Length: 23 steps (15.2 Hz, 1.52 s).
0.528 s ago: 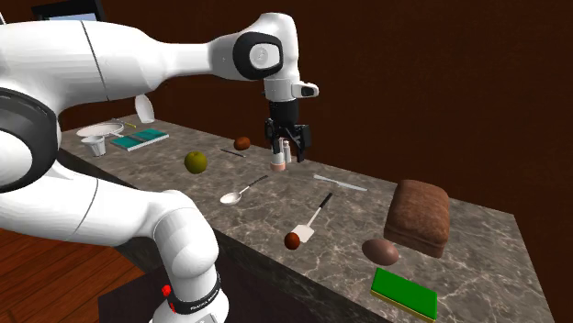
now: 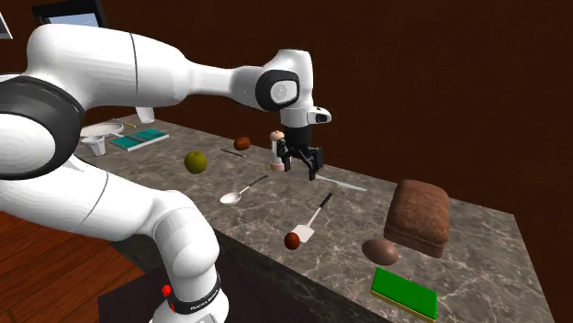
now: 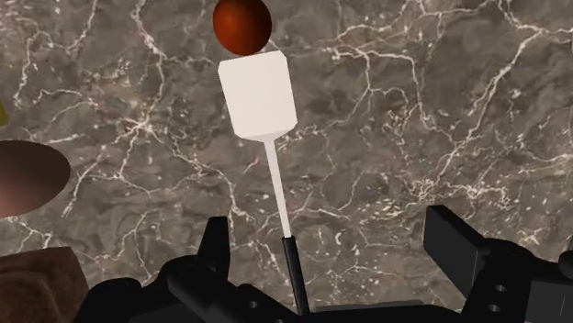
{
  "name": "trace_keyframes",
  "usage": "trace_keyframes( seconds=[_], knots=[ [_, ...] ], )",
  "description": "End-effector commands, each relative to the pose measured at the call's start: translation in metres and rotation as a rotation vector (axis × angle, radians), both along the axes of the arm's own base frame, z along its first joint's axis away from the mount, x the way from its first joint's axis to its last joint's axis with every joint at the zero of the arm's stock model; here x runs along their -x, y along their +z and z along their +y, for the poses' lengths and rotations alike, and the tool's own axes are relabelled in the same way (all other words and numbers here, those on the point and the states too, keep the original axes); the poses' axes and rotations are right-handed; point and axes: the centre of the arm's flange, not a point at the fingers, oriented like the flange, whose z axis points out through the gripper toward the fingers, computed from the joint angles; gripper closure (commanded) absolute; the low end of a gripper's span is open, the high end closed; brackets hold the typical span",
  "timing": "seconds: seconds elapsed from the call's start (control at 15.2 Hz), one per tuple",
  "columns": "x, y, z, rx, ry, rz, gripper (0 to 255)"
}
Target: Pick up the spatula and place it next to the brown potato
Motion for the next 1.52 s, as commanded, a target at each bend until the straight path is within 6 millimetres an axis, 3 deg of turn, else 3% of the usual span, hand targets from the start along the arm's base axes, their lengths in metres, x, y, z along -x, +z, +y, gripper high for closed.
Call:
trace_keyframes(
  seconds=[0.0, 0.66, 1.19, 1.45],
  knots=[
    [-0.013, -0.024, -0.005, -0.01, 0.025, -0.005, 0],
    [-0.076, -0.138, -0.018, -0.06, 0.148, -0.014, 0],
    [-0.078, -0.178, -0.017, -0.06, 0.148, -0.014, 0],
    [-0.078, -0.178, -0.017, -0.06, 0.148, -0.014, 0]
  ],
)
